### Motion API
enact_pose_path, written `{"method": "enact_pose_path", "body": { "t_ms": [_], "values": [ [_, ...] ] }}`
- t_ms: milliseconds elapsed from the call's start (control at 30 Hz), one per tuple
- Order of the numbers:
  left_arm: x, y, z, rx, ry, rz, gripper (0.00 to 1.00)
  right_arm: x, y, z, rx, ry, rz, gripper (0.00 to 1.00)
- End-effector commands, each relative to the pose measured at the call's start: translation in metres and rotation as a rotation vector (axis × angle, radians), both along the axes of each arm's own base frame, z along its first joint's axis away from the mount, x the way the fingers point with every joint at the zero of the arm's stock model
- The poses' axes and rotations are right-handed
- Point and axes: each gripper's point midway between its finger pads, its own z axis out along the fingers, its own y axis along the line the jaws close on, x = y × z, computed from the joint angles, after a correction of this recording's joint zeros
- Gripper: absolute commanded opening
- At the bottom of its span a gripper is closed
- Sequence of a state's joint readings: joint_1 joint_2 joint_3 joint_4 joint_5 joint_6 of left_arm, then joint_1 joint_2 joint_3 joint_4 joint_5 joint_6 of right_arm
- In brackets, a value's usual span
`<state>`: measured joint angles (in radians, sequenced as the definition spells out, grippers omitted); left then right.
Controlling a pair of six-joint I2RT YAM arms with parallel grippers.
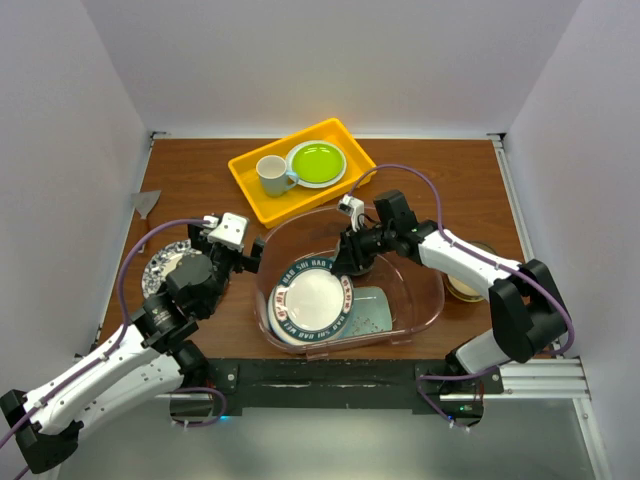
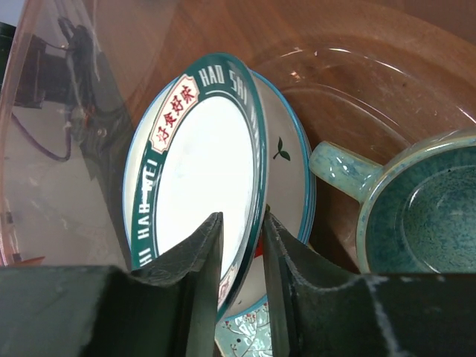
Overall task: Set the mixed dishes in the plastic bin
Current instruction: Place the plate in the plastic bin.
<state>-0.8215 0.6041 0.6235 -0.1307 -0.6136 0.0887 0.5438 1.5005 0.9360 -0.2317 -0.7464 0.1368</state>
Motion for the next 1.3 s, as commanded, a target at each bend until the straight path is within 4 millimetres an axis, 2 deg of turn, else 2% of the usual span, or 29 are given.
{"method": "enact_pose_path", "body": {
  "t_ms": [0, 267, 533, 733, 833, 1033, 1267],
  "values": [
    [0.001, 0.002, 0.004, -0.034, -0.015, 0.01, 1.0, 0.008, 0.01, 0.015, 0.013, -0.072, 0.028, 0.36],
    [0.001, 0.002, 0.003, -0.033, -0.014, 0.008, 1.0, -0.006, 0.014, 0.013, -0.056, -0.174, 0.133, 0.5],
    [0.0, 0.001, 0.005, -0.04, -0.019, -0.001, 1.0, -0.001, -0.004, 0.019, -0.15, -0.312, 0.171, 0.71],
    [-0.001, 0.001, 0.006, -0.042, -0.019, -0.004, 1.0, 0.003, -0.023, 0.041, -0.195, -0.448, 0.176, 0.87],
    [-0.001, 0.001, 0.006, -0.044, -0.02, -0.006, 1.0, 0.004, -0.035, 0.055, -0.173, -0.492, 0.173, 0.92],
    [-0.002, 0.0, 0.006, -0.044, -0.018, -0.011, 1.0, 0.015, -0.069, 0.093, -0.096, -0.573, 0.082, 0.96],
    [-0.002, -0.002, 0.004, -0.038, -0.011, -0.021, 1.0, 0.023, -0.104, 0.122, -0.044, -0.655, -0.041, 0.99]
  ]
}}
